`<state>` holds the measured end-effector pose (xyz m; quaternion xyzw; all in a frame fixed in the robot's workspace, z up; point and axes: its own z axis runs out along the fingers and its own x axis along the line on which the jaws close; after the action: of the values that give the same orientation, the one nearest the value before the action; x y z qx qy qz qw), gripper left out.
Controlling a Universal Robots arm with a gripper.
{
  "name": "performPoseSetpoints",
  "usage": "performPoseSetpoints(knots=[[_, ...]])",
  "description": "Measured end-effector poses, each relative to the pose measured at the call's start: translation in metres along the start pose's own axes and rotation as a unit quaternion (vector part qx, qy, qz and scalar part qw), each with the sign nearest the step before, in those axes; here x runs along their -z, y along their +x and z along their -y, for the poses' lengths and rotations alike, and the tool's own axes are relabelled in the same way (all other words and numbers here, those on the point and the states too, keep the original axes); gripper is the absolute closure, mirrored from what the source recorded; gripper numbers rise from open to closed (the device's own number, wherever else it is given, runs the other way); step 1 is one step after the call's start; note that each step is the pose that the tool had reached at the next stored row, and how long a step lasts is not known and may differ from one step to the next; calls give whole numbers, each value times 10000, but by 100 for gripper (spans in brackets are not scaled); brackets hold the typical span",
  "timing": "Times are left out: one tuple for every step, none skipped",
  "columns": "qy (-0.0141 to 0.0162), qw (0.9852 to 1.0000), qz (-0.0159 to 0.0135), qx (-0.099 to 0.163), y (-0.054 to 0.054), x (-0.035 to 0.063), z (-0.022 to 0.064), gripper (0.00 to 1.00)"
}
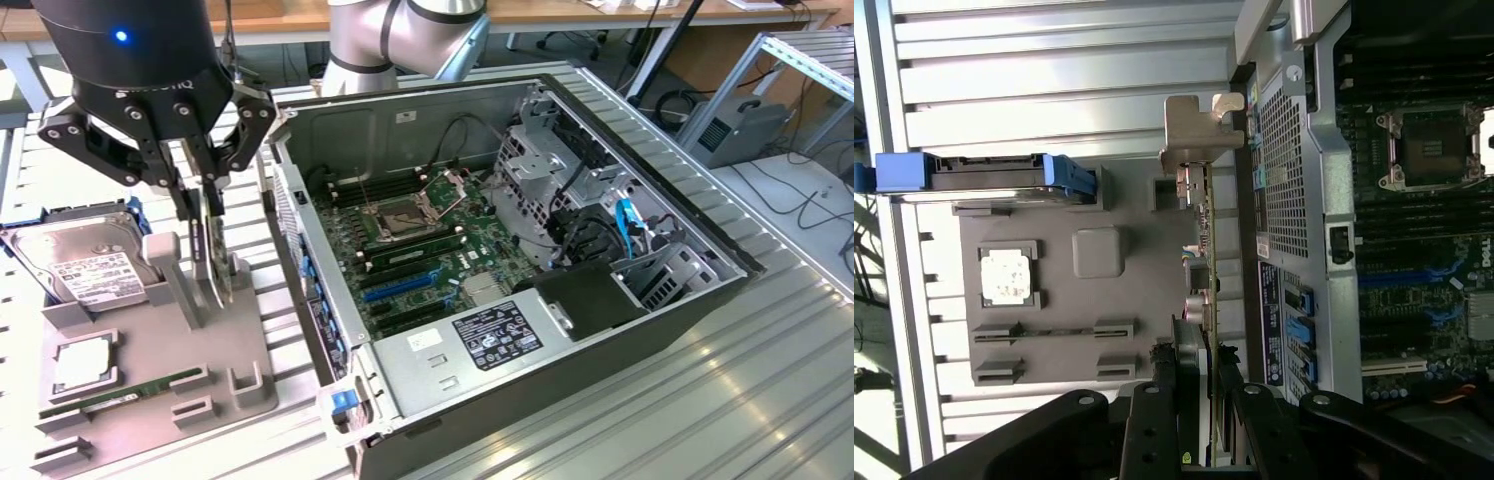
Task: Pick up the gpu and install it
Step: 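Pick up the gpu and move the gpu toward the slot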
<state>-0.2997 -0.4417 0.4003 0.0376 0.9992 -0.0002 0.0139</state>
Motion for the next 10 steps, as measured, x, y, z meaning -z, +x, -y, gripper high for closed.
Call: performPoseSetpoints(knots=[[0, 10000, 0, 0, 0, 2, 0, 73], [0, 10000, 0, 0, 0, 5, 0, 73], [0, 10000, 0, 0, 0, 8, 0, 73], [0, 10000, 0, 0, 0, 10, 0, 73], [0, 10000, 0, 0, 0, 13, 0, 73], [0, 10000, 0, 0, 0, 15, 0, 73], [0, 10000, 0, 0, -1, 17, 0, 73], [0, 10000, 0, 0, -1, 19, 0, 73], [0, 10000, 0, 0, -1, 21, 0, 73], [0, 10000, 0, 0, -1, 24, 0, 73]])
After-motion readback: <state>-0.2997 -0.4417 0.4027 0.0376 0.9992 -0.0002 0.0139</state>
